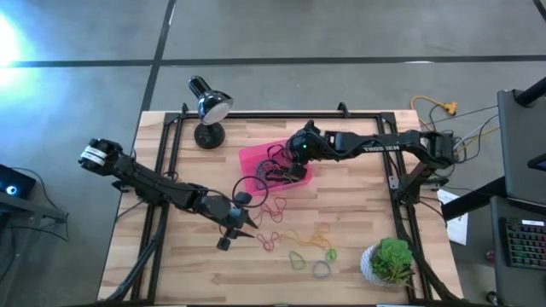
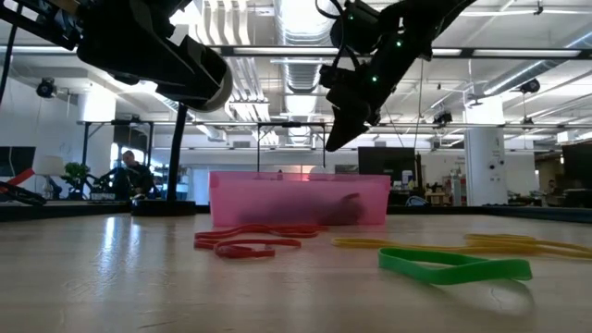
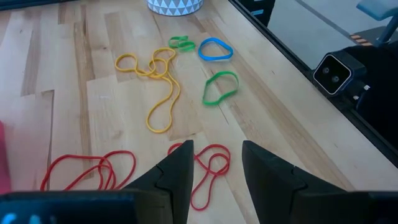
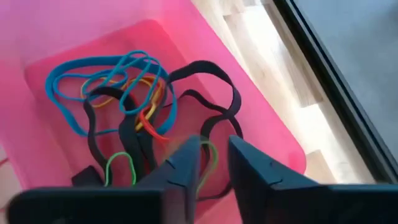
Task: Pick and place rubber bands into bin
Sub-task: Put the green rubber band into the red bin, then put the red rubber band into the red bin
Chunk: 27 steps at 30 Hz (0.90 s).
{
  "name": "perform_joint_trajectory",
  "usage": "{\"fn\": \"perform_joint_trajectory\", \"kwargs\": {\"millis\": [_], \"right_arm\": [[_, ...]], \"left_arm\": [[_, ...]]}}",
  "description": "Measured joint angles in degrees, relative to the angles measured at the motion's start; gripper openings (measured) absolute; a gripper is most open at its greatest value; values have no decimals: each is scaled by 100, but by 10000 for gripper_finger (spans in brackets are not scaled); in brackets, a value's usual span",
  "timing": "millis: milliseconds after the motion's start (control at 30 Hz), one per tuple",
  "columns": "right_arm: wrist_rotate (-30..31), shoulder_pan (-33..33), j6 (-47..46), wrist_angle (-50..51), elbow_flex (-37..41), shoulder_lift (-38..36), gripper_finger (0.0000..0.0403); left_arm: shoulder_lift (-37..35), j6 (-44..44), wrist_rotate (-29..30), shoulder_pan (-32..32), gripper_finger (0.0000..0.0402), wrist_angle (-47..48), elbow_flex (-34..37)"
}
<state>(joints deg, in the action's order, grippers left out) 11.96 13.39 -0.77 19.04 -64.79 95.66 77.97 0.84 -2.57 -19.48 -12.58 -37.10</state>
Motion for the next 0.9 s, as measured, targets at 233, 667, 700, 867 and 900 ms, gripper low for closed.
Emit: {"fn": "perform_joint_trajectory", "kwargs": {"millis": [233, 667, 700, 867, 900], "right_arm": [[-5, 0, -37, -170, 135, 0, 141], [-730, -48, 81, -209, 137, 0, 178], [-810, -83, 129, -209, 137, 0, 178], [-965, -399, 534, -199, 137, -63, 178], [-965, -499, 637, -201, 137, -101, 178]], "left_arm": [[0, 0, 0, -1, 121, 0, 0], [0, -24, 2, 1, 121, -58, 0], [0, -24, 2, -1, 121, -77, 0], [54, -26, 2, -1, 121, -352, 2], [105, -28, 14, -1, 121, -472, 0]]}}
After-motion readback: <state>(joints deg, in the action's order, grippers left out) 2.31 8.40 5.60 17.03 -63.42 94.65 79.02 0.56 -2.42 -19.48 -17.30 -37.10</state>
